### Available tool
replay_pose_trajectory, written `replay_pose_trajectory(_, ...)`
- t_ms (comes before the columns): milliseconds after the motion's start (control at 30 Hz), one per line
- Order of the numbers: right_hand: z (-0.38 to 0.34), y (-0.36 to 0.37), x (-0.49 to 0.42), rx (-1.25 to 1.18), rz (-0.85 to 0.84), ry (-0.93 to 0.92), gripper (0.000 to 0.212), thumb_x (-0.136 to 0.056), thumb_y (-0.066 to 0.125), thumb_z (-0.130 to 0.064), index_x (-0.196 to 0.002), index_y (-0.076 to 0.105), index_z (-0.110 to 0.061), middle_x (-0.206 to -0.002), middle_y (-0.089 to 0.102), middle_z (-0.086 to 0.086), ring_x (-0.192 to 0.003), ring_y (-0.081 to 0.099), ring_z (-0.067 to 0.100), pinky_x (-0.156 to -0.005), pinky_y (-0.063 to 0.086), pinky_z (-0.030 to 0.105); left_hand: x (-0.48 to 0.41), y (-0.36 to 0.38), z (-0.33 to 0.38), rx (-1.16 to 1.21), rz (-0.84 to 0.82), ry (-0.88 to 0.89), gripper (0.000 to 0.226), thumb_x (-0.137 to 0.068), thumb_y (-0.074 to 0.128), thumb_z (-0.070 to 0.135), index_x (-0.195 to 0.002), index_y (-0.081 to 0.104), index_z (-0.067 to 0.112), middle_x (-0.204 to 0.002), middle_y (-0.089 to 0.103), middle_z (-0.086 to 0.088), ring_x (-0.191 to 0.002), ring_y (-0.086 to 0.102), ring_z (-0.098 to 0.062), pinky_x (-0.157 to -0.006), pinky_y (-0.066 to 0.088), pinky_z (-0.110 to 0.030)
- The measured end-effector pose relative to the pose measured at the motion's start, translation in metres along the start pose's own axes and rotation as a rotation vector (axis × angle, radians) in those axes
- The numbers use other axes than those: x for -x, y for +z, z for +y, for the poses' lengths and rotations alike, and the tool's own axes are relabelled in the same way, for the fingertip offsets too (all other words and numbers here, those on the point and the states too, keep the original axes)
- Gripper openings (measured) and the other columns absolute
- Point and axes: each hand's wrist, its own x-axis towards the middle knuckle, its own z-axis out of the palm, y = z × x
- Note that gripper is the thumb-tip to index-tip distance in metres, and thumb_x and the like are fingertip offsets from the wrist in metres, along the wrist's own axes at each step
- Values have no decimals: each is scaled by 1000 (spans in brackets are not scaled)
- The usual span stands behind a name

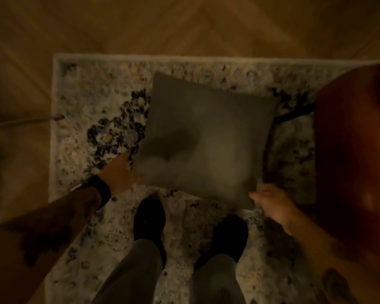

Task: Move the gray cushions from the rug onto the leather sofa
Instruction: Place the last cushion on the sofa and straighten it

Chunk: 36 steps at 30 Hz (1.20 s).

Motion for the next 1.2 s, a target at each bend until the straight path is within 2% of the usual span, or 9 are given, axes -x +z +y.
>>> replay_pose_trajectory(200, 7, 30, -86, -169, 38, 74, 71, -88, 73, -30, -149, 43, -10, -143, 55, 10, -122, 58, 32, -89, 51, 42, -89, 25, -26, 314, -66, -36, 73, -86, 70, 23, -148, 32, 23, -135, 52, 8, -109, 59, -19, -84, 51, -32)
replay_pose_trajectory(333, 24, 42, -92, -300, -75, 161, 71, -80, 78, -38, -142, 53, -15, -137, 63, 4, -110, 64, 23, -80, 49, 35, -107, 33, -33, 380, -106, -149, 78, -77, 78, 28, -145, 39, 22, -143, 51, -1, -113, 60, -27, -90, 51, -41)
replay_pose_trajectory(467, 20, 33, -67, -382, -56, 104, 79, -66, 85, -43, -137, 59, -20, -130, 68, 2, -112, 66, 26, -100, 51, 46, -84, 9, -33, 407, -6, -99, 65, -73, 79, 39, -130, 52, 25, -129, 59, 0, -103, 63, -22, -83, 51, -36)
replay_pose_trajectory(633, -15, -4, -5, -525, 151, 1, 76, -63, 87, -47, -131, 58, -32, -119, 67, -10, -98, 65, 14, -71, 49, 33, -41, -45, 5, 360, 175, 47, 68, -73, 73, 57, -133, 49, 35, -125, 54, 8, -103, 59, -14, -88, 51, -33)
replay_pose_trajectory(700, -42, -27, 21, -547, 219, -77, 82, -58, 88, -54, -132, 57, -35, -117, 65, -13, -99, 64, 13, -74, 52, 35, -21, -70, 36, 427, 204, 126, 54, -79, 69, 53, -127, 52, 36, -114, 57, 17, -95, 59, -6, -82, 51, -27)
replay_pose_trajectory(800, -93, -69, 60, -567, 255, -199, 81, -62, 88, -53, -133, 55, -32, -124, 64, -7, -106, 66, 19, -89, 58, 46, 11, -115, 80, 614, 250, 174, 45, -83, 67, 49, -123, 57, 29, -123, 62, 4, -108, 63, -23, -99, 50, -45)
replay_pose_trajectory(967, -167, -148, 161, -656, 313, -367, 65, -74, 86, -37, -129, 53, -27, -125, 60, -5, -104, 67, 18, -65, 62, 29, 106, -207, 147, 604, 368, 302, 79, -60, 65, 78, -120, 57, 27, -126, 60, 1, -112, 60, -26, -98, 50, -48)
replay_pose_trajectory(1100, -202, -193, 258, -689, 195, -456, 98, -51, 94, -40, -138, 52, -25, -129, 60, -2, -110, 68, 23, -86, 61, 43, 183, -272, 182, 570, 262, 348, 94, -61, 62, 81, -134, 52, 22, -135, 57, 0, -117, 59, -27, -99, 49, -47)
replay_pose_trajectory(1200, -217, -220, 338, -639, 240, -524, 95, -52, 95, -35, -137, 55, -24, -129, 60, 0, -112, 66, 23, -87, 61, 44, 245, -310, 211, 536, 244, 415, 85, -64, 67, 72, -132, 52, 23, -125, 60, 5, -108, 62, -19, -89, 51, -37)
